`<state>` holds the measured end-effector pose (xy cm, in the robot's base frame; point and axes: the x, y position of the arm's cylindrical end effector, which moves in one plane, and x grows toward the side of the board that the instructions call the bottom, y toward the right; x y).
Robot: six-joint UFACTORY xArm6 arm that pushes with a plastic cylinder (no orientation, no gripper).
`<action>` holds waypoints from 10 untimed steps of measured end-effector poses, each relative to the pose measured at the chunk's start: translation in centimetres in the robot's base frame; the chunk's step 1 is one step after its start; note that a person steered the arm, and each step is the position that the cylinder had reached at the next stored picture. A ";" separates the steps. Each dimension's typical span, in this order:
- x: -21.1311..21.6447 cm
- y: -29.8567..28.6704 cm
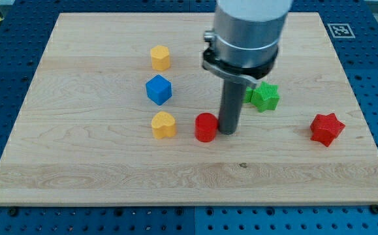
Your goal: Place the green star below the green circle
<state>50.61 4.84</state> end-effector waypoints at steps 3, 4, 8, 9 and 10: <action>-8.1 -2.8; -12.5 -2.6; -9.3 6.9; -7.3 6.9; -6.9 8.2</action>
<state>43.68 13.06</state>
